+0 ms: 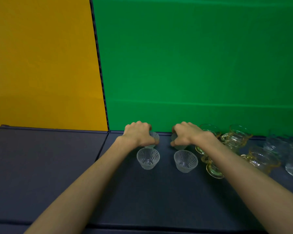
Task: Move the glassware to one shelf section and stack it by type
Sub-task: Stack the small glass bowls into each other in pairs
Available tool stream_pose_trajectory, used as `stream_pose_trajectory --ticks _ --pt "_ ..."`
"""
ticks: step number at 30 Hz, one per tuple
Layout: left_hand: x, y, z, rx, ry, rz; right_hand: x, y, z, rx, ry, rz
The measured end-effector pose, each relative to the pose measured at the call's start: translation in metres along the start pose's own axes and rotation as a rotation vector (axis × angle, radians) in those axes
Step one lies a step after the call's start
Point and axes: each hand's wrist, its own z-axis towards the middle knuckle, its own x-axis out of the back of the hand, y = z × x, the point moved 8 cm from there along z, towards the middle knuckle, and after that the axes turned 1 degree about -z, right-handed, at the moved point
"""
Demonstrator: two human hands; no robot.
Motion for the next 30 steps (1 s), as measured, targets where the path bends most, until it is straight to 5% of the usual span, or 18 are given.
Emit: stream_pose_trajectory --ticks 12,30 --pt "0.049 -0.005 -0.029 0.019 0.229 -0.192 0.051 -0.002 -0.042 0.059 0.155 0.158" --pt "0.032 0.012 -0.095 -0.028 0.184 -0.023 0.015 -0.022 -0.094 0.073 0.099 0.109"
